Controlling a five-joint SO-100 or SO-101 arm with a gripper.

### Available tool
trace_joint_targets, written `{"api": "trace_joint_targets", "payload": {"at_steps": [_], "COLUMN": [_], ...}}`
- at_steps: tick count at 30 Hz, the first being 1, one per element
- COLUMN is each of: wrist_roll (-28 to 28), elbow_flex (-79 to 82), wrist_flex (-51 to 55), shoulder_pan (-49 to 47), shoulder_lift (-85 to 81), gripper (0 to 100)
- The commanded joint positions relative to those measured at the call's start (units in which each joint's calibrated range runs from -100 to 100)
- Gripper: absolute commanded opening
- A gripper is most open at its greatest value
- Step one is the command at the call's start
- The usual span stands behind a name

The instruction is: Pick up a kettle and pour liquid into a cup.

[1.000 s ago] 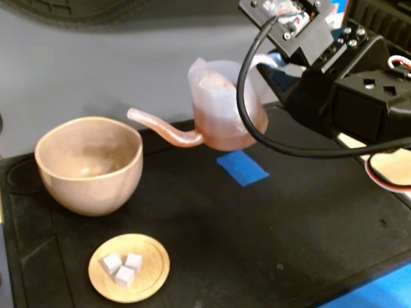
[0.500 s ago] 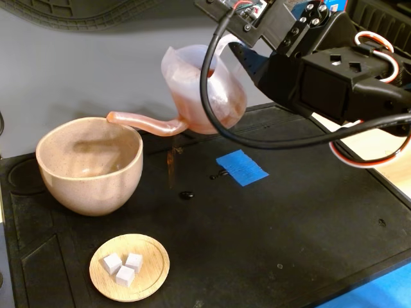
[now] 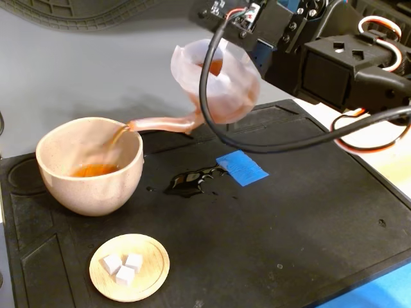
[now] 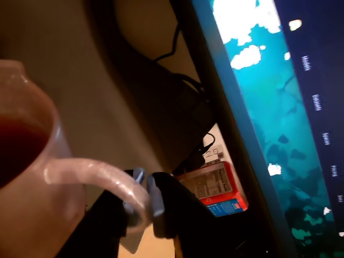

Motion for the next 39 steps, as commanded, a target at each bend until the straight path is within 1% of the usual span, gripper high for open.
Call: {"api": "trace_joint_targets", "payload": {"at_steps": [1,22,24,25,27,31,39], "wrist_roll": [0.7,-0.1,-7.0,-9.2,-11.9,-14.5,-14.6], "elbow_flex": [-5.1,-5.1,-4.2,-4.1,-4.1,2.5,11.8], "wrist_flex": [-0.3,-0.2,-0.2,-0.2,-0.2,-1.0,-1.1], "shoulder_pan": [0.4,0.4,1.0,1.9,2.5,4.5,6.8], "shoulder_lift": [-0.9,-0.9,-0.8,-0.8,-0.9,-1.7,-0.8], "gripper": [1,1,1,1,1,1,1]}}
